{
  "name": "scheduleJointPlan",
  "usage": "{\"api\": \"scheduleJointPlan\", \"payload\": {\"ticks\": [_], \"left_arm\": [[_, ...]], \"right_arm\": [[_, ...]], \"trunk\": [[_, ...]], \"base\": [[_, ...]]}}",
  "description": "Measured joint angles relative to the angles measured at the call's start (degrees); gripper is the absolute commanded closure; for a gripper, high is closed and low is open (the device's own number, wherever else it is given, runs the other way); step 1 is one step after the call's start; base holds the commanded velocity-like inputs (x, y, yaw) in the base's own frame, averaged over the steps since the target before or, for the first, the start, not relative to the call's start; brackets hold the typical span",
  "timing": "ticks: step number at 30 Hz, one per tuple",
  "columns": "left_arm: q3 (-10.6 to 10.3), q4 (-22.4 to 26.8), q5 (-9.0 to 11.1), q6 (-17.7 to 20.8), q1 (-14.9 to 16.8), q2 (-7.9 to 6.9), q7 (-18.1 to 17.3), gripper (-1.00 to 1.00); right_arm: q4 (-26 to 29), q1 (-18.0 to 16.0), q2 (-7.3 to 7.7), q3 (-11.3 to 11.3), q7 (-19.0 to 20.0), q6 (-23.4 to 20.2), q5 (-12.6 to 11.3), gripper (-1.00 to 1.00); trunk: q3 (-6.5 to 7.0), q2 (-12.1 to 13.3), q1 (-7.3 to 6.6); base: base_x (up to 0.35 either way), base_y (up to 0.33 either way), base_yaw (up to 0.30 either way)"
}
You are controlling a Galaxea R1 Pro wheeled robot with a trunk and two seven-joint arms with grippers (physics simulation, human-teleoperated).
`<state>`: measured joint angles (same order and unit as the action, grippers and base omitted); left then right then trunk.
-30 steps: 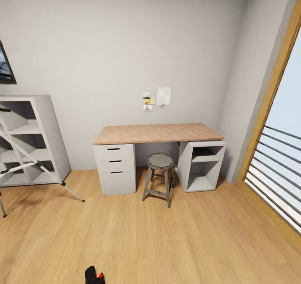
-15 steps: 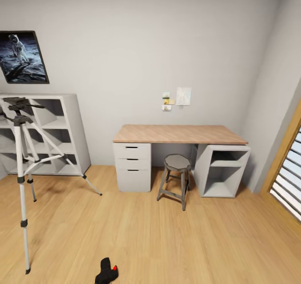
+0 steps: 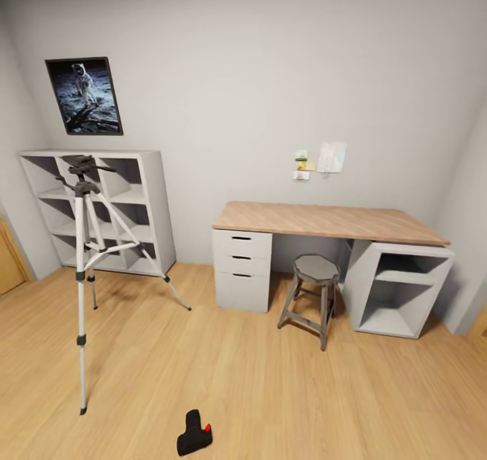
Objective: Attach the digital camera to the camera tripod in the bedroom.
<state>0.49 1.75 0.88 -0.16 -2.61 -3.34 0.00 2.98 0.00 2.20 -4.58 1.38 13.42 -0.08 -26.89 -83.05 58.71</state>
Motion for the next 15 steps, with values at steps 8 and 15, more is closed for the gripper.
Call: {"api": "scheduleJointPlan", "payload": {"ticks": [8,15], "left_arm": [[0.0,0.0,0.0,0.0,0.0,-0.08,0.0,-1.0],[0.0,0.0,0.0,0.0,0.0,-0.08,0.0,-1.0]], "right_arm": [[0.0,0.0,0.0,0.0,0.0,0.0,0.0,-1.0],[0.0,0.0,0.0,0.0,0.0,0.0,0.0,-1.0]], "trunk": [[0.0,0.0,-0.01],[0.0,0.0,-0.01]], "base": [[0.197,0.0,0.285],[0.212,0.0,0.275]]}}
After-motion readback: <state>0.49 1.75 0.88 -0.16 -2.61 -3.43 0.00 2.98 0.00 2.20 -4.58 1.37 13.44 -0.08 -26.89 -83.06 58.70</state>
